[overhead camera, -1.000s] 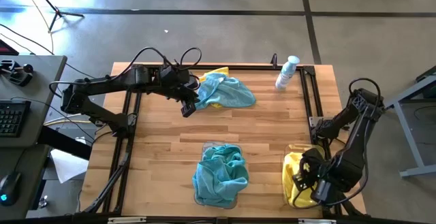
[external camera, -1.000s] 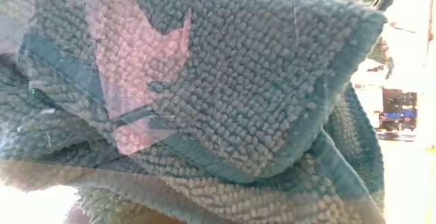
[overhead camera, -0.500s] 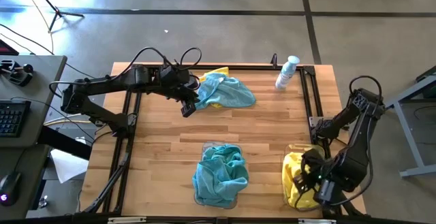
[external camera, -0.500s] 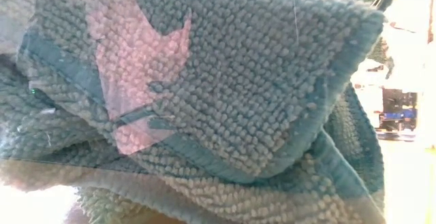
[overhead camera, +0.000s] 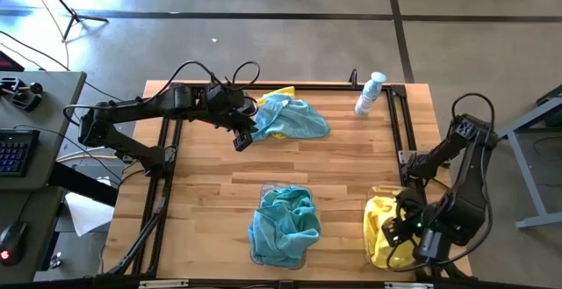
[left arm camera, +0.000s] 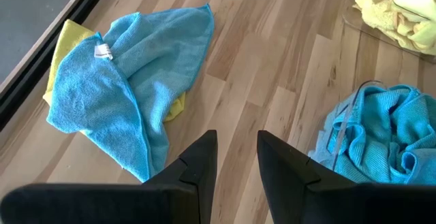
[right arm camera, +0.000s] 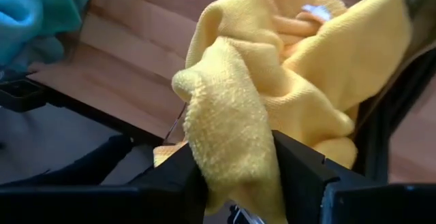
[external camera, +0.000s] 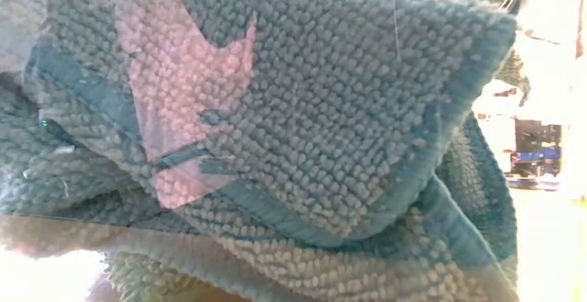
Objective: Sort microfiber towel by color & place in baskets
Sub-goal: Put the yellow towel into the right transparent bin
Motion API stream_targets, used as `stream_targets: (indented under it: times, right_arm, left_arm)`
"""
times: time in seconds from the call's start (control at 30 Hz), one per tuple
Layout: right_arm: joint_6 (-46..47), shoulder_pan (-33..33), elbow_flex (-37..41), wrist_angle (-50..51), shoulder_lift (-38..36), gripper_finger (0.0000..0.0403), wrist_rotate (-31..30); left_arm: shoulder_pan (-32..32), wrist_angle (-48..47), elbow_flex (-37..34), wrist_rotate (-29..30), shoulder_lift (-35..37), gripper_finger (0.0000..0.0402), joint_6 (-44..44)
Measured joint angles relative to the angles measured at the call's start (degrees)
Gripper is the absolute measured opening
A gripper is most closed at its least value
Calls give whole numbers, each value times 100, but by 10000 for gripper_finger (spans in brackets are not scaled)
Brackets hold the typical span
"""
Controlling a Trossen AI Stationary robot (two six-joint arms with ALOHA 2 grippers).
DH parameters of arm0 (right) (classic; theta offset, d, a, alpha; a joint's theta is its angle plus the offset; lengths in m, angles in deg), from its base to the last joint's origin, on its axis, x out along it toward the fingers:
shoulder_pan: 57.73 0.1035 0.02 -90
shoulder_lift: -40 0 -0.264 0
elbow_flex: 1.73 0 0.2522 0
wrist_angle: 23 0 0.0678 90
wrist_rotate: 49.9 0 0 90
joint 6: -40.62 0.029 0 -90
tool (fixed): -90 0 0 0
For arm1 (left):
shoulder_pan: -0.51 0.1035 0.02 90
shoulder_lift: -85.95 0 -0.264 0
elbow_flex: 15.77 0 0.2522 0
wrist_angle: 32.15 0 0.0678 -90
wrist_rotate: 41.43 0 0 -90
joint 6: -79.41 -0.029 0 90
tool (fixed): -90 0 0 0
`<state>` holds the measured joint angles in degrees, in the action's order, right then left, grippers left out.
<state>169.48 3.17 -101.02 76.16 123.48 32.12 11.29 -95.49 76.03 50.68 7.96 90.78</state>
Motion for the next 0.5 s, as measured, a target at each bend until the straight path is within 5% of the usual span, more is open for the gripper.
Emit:
stream_targets:
  times: [0.33,0.5]
  right_arm:
    - [3,-13,-337,471,31,139,524]
    - [-35,-38,76,356,57,80,568]
  left_arm:
    - [0,0,0,0,-1,91,-99]
    - [0,0,0,0,-1,91,-100]
